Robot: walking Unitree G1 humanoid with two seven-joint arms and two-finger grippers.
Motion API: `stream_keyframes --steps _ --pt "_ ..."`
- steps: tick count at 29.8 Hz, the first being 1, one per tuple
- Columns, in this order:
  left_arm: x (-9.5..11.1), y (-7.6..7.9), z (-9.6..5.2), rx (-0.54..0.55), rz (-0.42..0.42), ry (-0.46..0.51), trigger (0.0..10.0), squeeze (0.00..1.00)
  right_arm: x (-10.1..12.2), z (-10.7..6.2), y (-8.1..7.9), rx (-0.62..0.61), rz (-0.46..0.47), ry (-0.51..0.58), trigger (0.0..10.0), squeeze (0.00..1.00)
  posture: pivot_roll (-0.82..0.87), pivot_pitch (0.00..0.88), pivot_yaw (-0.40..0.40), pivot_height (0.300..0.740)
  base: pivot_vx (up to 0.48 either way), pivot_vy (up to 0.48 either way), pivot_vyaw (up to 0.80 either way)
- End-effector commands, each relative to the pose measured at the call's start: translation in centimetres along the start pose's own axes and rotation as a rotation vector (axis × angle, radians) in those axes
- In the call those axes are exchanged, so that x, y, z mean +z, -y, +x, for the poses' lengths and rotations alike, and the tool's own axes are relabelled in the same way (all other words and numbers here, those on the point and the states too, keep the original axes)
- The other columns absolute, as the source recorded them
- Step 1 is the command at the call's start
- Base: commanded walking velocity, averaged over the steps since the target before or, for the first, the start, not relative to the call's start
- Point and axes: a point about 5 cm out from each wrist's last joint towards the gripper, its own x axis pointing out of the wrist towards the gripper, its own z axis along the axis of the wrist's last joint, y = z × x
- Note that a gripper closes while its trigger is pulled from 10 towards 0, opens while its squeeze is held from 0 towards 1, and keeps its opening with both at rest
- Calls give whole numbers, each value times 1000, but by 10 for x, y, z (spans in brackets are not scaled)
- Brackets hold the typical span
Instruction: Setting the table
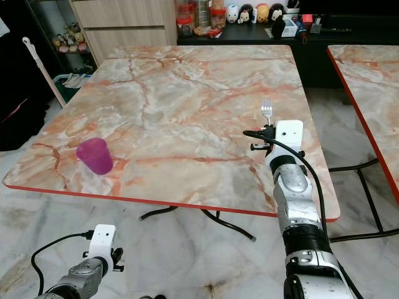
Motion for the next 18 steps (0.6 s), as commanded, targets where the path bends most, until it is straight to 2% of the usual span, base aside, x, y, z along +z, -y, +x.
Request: stream_keyframes --steps 1,18 --pt "-3 -3 -1 11 15 -7 10000 0 8 4 -1 1 -8 30 10000 0 -66 42 69 740 0 -262 0" --pt "-4 -3 -1 14 12 -7 10000 0 8 4 0 -3 -27 38 10000 0 -64 40 67 740 0 -290 0"
